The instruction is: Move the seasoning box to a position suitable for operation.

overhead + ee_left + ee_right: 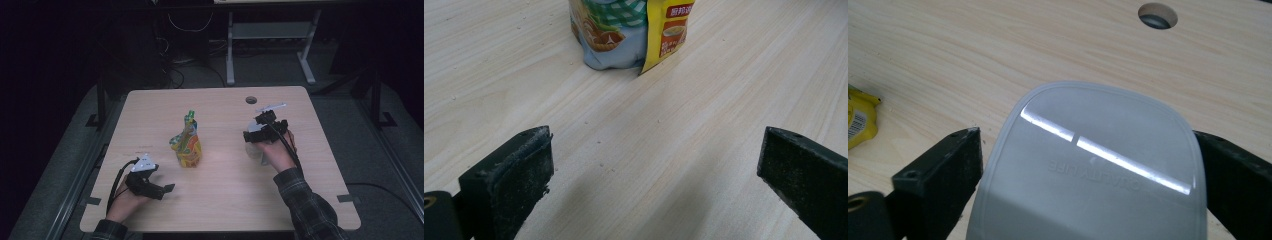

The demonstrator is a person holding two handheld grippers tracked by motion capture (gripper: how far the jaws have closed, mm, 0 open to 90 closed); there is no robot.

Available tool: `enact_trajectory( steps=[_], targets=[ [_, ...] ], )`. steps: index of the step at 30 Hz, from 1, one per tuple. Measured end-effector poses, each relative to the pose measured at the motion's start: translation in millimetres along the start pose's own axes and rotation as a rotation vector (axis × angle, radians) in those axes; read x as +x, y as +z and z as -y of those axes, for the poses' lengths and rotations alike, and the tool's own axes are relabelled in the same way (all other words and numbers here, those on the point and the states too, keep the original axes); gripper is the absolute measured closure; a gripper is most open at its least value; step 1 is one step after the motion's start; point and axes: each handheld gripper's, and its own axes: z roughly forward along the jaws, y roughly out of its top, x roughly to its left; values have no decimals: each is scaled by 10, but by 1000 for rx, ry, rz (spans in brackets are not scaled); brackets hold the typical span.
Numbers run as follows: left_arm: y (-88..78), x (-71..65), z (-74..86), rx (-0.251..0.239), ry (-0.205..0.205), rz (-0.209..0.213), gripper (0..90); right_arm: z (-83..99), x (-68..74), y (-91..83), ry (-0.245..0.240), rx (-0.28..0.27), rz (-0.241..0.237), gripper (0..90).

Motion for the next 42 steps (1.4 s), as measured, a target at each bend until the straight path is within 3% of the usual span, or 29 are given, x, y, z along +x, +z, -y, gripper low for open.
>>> enact_trajectory(
  steps=[9, 15, 16, 23, 32, 42],
  targets=[
    [2, 1, 0, 4, -3, 0, 12, 19, -14, 32, 3, 33, 2, 106],
    [6, 3, 0, 8, -1, 1, 12, 23, -13, 41, 18, 43, 2, 105],
    [6, 1, 0, 9, -2, 2, 12, 35, -15, 75, 12, 71, -1, 96],
    [8, 5, 1, 9, -3, 1, 12, 50, 4, 82, 12, 74, 13, 120],
    [15, 3, 4, 3, -12, 2, 12, 70, 5, 63, -30, 55, -3, 133],
    [18, 1, 6, 8, -15, 5, 12, 86, 13, -91, -92, 16, -72, 135]
  ],
)
